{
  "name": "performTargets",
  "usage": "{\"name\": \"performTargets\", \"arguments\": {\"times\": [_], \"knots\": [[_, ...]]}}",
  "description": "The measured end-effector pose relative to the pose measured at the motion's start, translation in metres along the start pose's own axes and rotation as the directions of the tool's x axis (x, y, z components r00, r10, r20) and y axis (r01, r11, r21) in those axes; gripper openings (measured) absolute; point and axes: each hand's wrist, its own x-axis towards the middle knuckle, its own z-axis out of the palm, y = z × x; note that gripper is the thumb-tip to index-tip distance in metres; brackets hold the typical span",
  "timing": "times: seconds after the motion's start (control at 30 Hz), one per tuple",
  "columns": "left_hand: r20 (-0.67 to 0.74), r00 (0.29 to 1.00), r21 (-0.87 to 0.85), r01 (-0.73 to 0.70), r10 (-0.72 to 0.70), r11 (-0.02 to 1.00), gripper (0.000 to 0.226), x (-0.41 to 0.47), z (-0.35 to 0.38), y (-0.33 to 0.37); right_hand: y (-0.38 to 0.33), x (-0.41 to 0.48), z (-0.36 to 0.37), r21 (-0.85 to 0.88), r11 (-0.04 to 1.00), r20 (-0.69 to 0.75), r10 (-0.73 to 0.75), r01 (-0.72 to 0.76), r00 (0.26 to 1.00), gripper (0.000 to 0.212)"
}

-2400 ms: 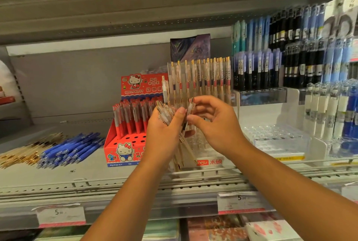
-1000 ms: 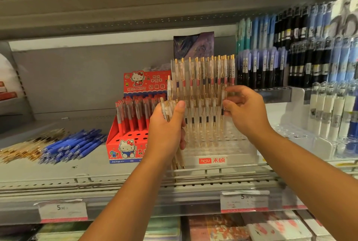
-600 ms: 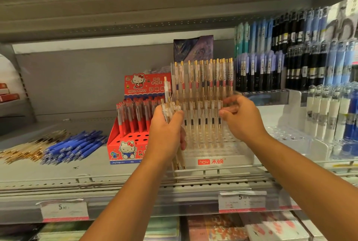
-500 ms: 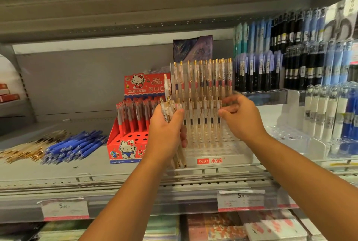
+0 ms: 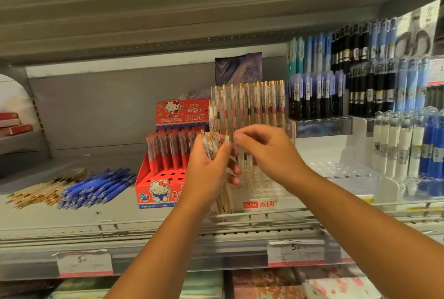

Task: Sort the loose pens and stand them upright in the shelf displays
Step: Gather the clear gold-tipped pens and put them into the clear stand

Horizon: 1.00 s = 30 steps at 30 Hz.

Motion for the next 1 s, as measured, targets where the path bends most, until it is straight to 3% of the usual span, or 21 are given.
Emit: {"name": "performTargets", "arguments": {"times": [0.2,0.33,0.6,0.87,1.0], "knots": [[0.042,0.999,-0.004,0.009,-0.009,1.000,0.009,0.001,0.001,-0.004,-0.003,0.002,0.008,0.166,0.953,0.030,0.251,-0.252,0.968,0.005],[0.092,0.996,0.011,-0.004,0.003,1.000,0.013,0.002,0.003,-0.004,-0.003,0.002,0.005,0.217,0.917,0.038,0.334,-0.334,0.942,0.007],[0.097,0.995,-0.021,0.035,-0.033,0.999,0.016,-0.001,0.005,-0.001,-0.004,0.003,0.006,0.171,0.946,-0.110,0.296,-0.275,0.949,0.022],[0.031,0.999,0.002,0.025,-0.025,1.000,0.015,0.001,0.002,-0.003,0.006,0.011,-0.025,0.432,0.879,-0.192,0.308,-0.202,0.932,0.016],[0.026,0.998,-0.049,0.065,-0.064,0.997,0.007,0.002,-0.001,-0.002,0.020,0.014,-0.038,0.440,0.891,-0.311,0.266,-0.110,0.912,0.017]]}}
